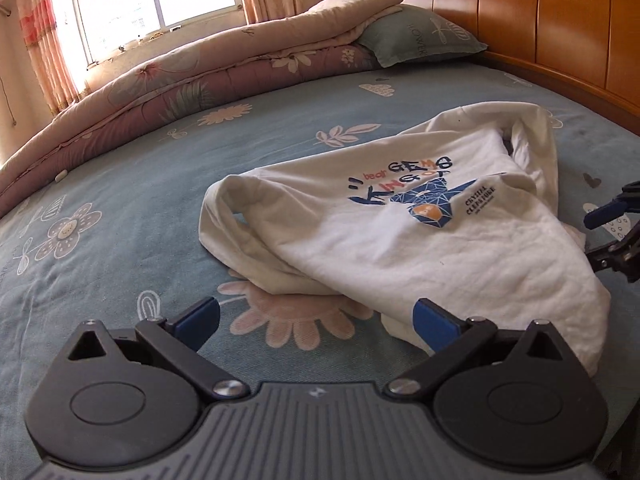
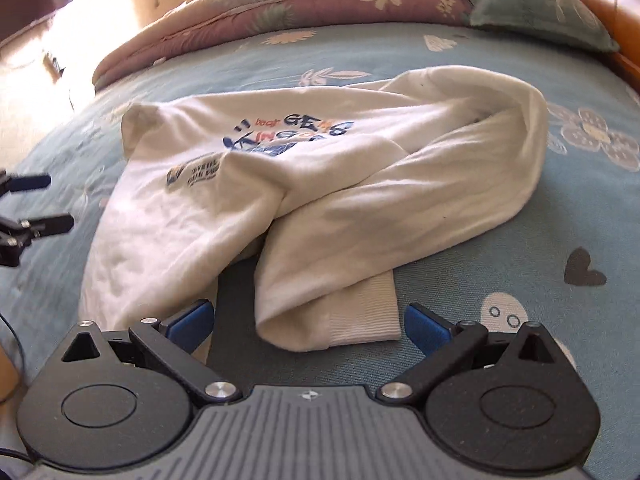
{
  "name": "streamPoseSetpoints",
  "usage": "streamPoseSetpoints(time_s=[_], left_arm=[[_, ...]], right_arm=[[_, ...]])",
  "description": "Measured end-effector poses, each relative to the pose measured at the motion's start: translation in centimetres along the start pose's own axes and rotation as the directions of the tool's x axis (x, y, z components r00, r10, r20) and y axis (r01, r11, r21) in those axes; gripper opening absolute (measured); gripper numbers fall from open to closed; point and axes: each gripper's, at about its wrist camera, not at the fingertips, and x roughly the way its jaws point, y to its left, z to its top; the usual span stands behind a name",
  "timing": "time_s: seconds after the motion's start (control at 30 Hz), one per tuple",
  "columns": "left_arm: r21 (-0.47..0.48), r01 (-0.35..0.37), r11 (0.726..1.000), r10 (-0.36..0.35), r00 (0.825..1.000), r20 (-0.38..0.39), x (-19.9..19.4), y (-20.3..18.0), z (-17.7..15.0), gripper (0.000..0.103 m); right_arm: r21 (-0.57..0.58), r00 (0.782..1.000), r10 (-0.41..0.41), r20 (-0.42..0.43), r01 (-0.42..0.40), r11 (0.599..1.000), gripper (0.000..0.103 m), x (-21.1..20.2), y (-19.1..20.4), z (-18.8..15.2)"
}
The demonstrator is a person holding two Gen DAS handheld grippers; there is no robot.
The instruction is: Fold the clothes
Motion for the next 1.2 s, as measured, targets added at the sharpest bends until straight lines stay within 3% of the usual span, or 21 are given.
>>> streamPoseSetpoints(time_s=[0.07,0.17,0.3,0.47,0.57,0.6,0.7,0.83,0.93,1.07,1.13,1.2], left_arm=[[-0.010,-0.003,1.000,0.003,1.000,0.000,-0.3,-0.5,-0.1,0.102],[-0.033,-0.006,0.999,0.006,1.000,0.001,-0.8,-0.7,-0.1,0.102],[-0.079,0.020,0.997,-0.019,1.000,0.007,-1.4,-0.4,-0.2,0.102],[-0.071,0.018,0.997,-0.019,1.000,-0.013,-1.1,-1.0,-0.3,0.102],[-0.066,0.027,0.997,-0.027,1.000,-0.010,-0.9,-1.6,-0.1,0.102],[-0.062,0.027,0.998,-0.028,1.000,-0.006,-0.8,-1.9,0.1,0.102],[-0.051,0.027,0.998,-0.027,1.000,0.004,-0.6,-2.5,0.5,0.102],[-0.057,0.029,0.998,-0.029,1.000,0.013,-0.4,-3.3,1.2,0.102],[-0.061,0.038,0.997,-0.036,0.999,0.025,-0.7,-3.7,1.6,0.102],[-0.052,0.032,0.998,-0.030,0.999,0.036,-1.1,-4.1,2.0,0.102],[-0.052,0.029,0.998,-0.027,0.999,0.037,-1.3,-4.1,2.1,0.102],[-0.052,0.030,0.998,-0.029,0.999,0.037,-1.4,-4.1,2.1,0.102]], right_arm=[[-0.086,0.996,-0.091,0.017,0.092,0.992,0.103,0.9,1.1,-0.1],[-0.080,0.969,-0.244,0.039,0.247,0.966,0.103,2.1,0.0,0.3],[0.137,0.946,-0.310,0.094,0.296,0.945,0.103,-0.2,-5.0,0.7],[0.297,0.871,-0.488,0.056,0.452,0.841,0.103,-3.0,-12.5,0.3],[0.376,0.839,-0.544,0.008,0.502,0.779,0.103,-4.6,-16.1,-0.6],[0.391,0.839,-0.544,0.010,0.497,0.775,0.103,-5.1,-16.5,-0.8],[0.377,0.876,-0.476,0.080,0.415,0.828,0.103,-6.3,-15.2,-1.2],[0.178,0.949,-0.272,0.157,0.244,0.953,0.103,-5.3,-9.3,-0.2],[0.016,0.969,-0.211,0.130,0.211,0.977,0.103,-2.5,-4.6,0.6],[-0.125,0.953,-0.280,0.117,0.294,0.948,0.103,1.7,0.0,1.4],[-0.129,0.914,-0.385,0.127,0.400,0.907,0.103,3.2,0.4,1.8],[-0.067,0.888,-0.442,0.129,0.453,0.889,0.103,3.1,-0.9,2.0]])
